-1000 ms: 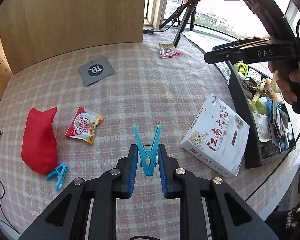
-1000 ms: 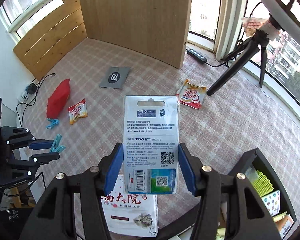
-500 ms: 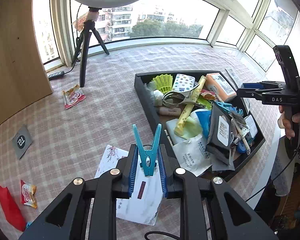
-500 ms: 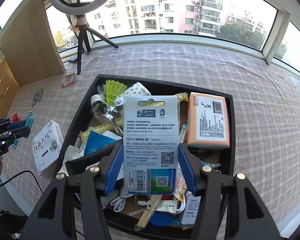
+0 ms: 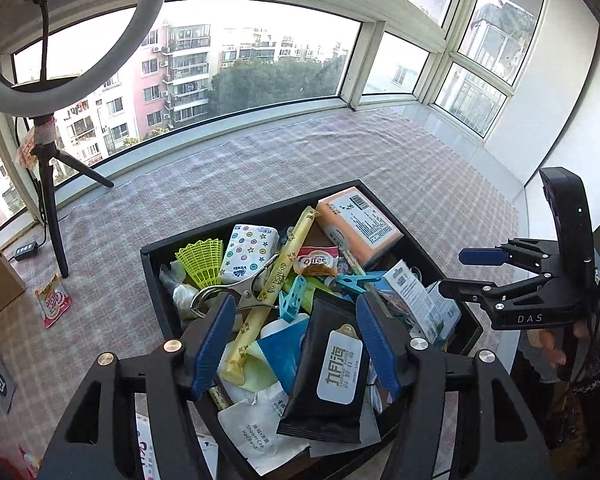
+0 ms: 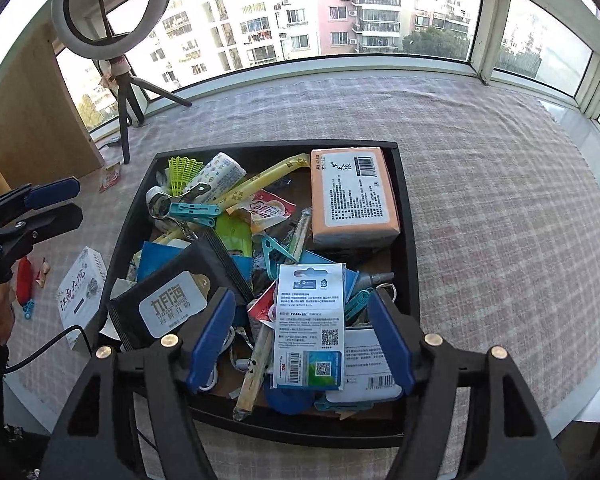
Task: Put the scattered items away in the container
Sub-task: 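Carry clothespin and card package over the black tray and open both tools, then move both open tools back toward the remaining Coffee-mate sachets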
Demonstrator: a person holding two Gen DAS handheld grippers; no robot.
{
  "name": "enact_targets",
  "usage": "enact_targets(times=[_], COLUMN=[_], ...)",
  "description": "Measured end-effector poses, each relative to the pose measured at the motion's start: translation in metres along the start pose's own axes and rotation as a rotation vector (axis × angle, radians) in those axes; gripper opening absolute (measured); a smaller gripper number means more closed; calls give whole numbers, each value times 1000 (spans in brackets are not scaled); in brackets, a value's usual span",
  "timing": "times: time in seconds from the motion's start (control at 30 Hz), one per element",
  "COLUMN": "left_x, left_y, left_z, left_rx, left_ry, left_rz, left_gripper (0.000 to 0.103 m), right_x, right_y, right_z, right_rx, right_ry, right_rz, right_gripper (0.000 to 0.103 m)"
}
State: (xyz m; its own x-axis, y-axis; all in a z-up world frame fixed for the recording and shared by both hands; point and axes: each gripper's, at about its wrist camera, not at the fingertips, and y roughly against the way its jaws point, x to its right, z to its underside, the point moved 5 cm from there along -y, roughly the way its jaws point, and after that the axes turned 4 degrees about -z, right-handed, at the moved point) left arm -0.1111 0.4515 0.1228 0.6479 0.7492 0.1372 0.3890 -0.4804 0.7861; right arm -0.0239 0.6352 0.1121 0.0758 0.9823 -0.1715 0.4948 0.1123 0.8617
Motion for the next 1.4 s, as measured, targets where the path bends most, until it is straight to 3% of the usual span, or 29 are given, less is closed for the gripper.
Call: enact_targets(times=[0.2, 0.4, 0.6, 0.8, 0.93, 1.03, 1.23, 1.4], left_x=[-30, -72, -130, -208, -262, -288, -316, -326], left_y=[11, 26, 51, 77, 86, 87, 82, 76], left_z=[14, 38, 76, 131, 177, 205, 236, 247], left_rx=[-6, -12, -16, -53, -131, -190, -278, -312], left_ry=[37, 118, 193, 298, 354, 338, 288, 251], left_rz=[-36, -81, -187, -313, -397, -461, -466, -427], left_gripper=[58, 58, 58, 59, 59, 60, 60, 60], right_x=[-13, -50, -96, -163, -218, -264, -344, -376], right_y=[-6, -18, -34, -57, -84, -106, -172, -231], right_z=[-9, -16, -30, -48, -61, -73, -109, -136], right_rx=[10, -10, -35, -66, -117, -142, -202, -249], right_ry=[19, 96, 167, 267, 312, 357, 390, 360], right_rz=[-36, -62, -116, -173, -213, -242, -245, -198], right_gripper=[68, 68, 68, 68, 69, 69, 69, 69])
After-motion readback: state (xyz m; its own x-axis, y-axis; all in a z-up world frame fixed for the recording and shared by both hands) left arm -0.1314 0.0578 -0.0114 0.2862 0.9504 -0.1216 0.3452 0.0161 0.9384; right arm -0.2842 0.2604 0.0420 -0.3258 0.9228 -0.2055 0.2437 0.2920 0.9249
